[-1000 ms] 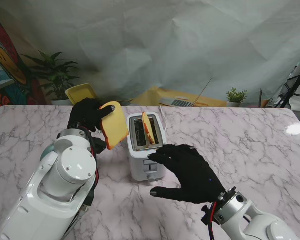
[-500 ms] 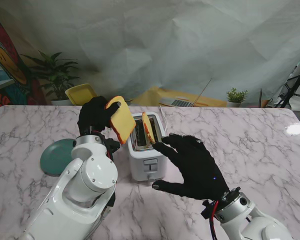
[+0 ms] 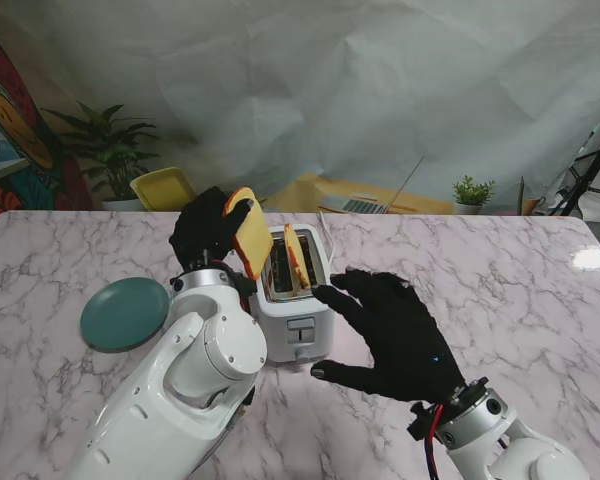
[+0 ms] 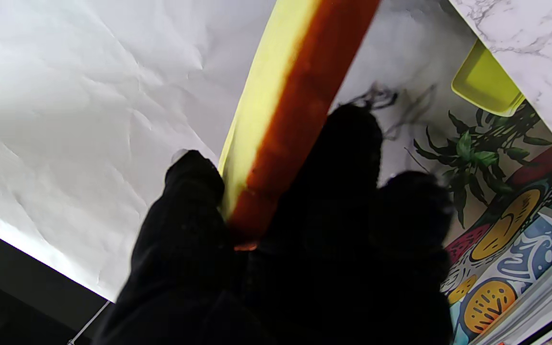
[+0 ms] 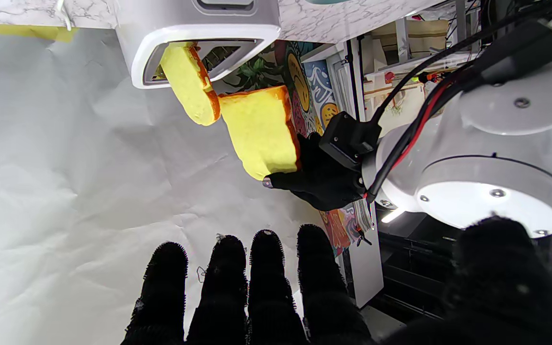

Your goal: Toast the toast slices

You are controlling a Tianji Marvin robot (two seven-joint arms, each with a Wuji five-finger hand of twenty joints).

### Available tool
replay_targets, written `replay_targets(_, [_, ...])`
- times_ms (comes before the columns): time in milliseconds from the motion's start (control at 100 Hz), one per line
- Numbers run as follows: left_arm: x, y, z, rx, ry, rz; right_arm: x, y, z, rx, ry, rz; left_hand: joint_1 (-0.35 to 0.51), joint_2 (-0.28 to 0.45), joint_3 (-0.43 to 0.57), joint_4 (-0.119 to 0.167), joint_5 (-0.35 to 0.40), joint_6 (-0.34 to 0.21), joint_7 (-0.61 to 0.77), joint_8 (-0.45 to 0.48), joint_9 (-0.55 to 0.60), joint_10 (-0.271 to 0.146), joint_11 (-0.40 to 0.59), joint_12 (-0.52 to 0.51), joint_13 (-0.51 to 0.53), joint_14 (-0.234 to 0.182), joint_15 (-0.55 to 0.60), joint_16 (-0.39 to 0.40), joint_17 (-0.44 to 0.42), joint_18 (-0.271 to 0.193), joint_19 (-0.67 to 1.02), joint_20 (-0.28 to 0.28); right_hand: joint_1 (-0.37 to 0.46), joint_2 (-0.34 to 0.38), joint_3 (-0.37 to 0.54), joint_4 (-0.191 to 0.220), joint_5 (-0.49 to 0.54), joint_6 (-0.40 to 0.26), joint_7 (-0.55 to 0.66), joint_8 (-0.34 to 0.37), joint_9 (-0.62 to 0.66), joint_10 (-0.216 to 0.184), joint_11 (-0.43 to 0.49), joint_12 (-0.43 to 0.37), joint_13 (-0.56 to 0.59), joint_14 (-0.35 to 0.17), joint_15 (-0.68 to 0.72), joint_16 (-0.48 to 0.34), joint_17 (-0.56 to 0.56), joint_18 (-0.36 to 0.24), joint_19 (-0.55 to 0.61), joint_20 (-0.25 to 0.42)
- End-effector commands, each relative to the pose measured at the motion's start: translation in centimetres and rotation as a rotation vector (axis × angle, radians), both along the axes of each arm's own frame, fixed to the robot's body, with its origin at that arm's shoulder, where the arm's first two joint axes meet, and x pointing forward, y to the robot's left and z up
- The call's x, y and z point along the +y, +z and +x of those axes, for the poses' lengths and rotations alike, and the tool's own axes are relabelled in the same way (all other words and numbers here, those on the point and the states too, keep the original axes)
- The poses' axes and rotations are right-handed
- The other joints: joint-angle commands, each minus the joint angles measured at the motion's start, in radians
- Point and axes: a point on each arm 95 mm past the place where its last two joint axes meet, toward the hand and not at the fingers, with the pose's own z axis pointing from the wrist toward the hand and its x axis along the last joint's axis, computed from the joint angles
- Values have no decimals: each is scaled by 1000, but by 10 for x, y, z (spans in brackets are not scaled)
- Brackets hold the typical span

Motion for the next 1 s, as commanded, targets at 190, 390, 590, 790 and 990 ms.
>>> replay_targets(190, [-12, -1, 8, 13, 1, 28, -5, -4, -2, 5, -17, 4, 38, 61, 8, 35, -30, 106, 81, 41, 34, 41, -17, -8, 36, -21, 35, -14, 10, -72, 90, -23, -12, 43, -15, 13, -23, 21, -19, -25, -10, 8, 14, 6, -7, -1, -44, -28, -14, -21, -14, -18])
replay_targets(390, [-16, -5, 13, 39, 10, 7, -8, -4, -2, 7, -24, 5, 38, 65, 8, 36, -33, 112, 86, 45, 38, 41, -15, -7, 36, -19, 46, -19, 11, -71, 102, -30, -9, 42, -14, 13, -21, 21, -15, -27, -8, 7, 13, 5, -6, 0, -45, -28, -14, -21, -13, -20])
replay_targets(590, [-18, -11, 19, 62, 24, -22, -10, -4, -2, 9, -27, 2, 27, 69, 5, 37, -35, 108, 89, 48, 36, 34, -17, -8, 35, -16, 50, -26, 8, -67, 106, -38, -8, 42, -15, 13, -19, 21, -12, -29, -5, 9, 14, 6, -5, 0, -45, -28, -14, -21, -11, -21])
replay_targets(790, [-22, -15, 22, 72, 22, -51, -11, -5, -2, 15, -32, 2, -37, 102, 1, 41, -35, 109, 76, 62, 16, 40, -29, -9, 23, 5, 20, -36, -18, -34, 88, -52, -8, 42, -16, 13, -20, 20, -11, -31, -5, 8, 12, 5, -4, 0, -46, -28, -13, -19, -10, -23])
replay_targets(990, [-23, -17, 22, 83, 15, -51, -12, -5, -3, 17, -34, 5, -79, 117, 1, 43, -47, 108, 51, 80, -15, 51, -33, -4, 4, 15, 9, -25, -38, -20, 76, -50, -7, 41, -17, 13, -19, 20, -10, -34, -3, 8, 12, 5, -3, 0, -46, -28, -12, -18, -10, -24])
